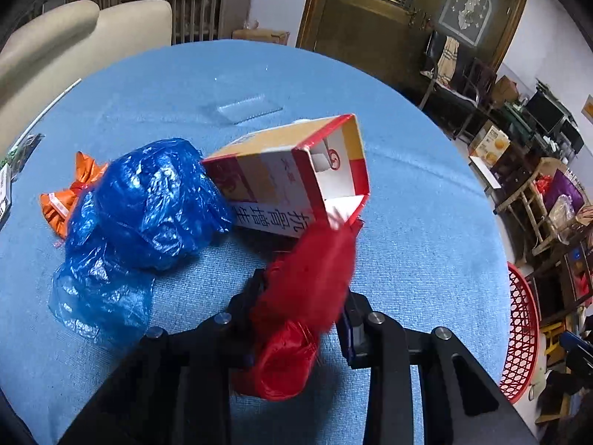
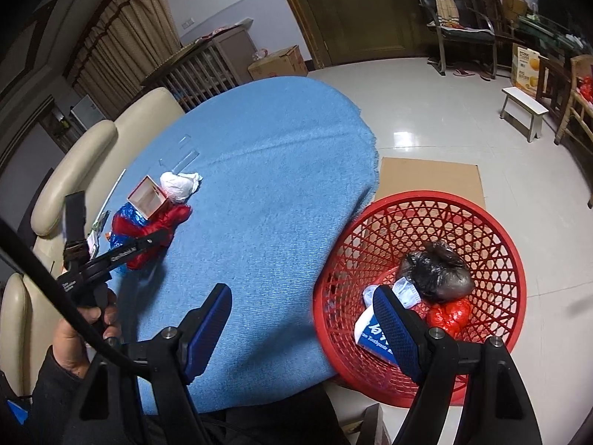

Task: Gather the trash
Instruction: 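Grasp the red mesh bag with the left gripper while the right gripper moves toward the orange-and-white box, then grasp the orange-and-white box with the right gripper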

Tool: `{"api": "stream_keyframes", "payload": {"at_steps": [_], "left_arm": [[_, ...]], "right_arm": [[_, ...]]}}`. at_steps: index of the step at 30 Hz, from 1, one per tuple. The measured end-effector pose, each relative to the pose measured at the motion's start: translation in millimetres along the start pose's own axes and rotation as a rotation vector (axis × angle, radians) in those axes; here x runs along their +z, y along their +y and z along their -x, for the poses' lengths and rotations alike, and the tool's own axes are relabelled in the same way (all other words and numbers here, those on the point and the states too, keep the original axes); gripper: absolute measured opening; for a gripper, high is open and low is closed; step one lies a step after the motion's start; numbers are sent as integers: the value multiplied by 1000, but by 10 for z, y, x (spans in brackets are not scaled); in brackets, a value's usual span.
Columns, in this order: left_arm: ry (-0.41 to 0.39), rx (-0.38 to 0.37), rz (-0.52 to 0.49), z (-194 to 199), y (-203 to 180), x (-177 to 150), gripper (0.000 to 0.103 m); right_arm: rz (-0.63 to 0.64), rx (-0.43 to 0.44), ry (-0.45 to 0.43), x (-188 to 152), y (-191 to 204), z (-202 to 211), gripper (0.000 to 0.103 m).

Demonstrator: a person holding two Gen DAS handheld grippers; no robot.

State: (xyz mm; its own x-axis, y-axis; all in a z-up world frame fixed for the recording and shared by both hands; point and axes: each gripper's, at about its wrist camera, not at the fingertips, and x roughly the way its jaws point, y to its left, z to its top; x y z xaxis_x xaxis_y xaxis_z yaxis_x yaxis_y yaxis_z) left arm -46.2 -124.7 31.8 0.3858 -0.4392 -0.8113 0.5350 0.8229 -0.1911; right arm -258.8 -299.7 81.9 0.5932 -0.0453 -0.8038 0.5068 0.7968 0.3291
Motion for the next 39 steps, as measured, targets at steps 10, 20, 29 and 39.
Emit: {"api": "stream_keyframes", "payload": {"at_steps": [10, 20, 29, 39], "left_arm": [[-23, -2, 32, 464, 231, -488, 33], [-66, 76, 128, 889, 779, -871, 33], [-94, 111, 179, 995, 999, -899, 33], [-108, 143, 209, 1076, 1114, -839, 33]], "right_arm": [[72, 42, 35, 69, 317, -225, 81], [314, 150, 8, 382, 1263, -605, 81], [546, 173, 77, 614, 2068, -1326, 81], [571, 140, 153, 702, 2205, -1866, 55]]}}
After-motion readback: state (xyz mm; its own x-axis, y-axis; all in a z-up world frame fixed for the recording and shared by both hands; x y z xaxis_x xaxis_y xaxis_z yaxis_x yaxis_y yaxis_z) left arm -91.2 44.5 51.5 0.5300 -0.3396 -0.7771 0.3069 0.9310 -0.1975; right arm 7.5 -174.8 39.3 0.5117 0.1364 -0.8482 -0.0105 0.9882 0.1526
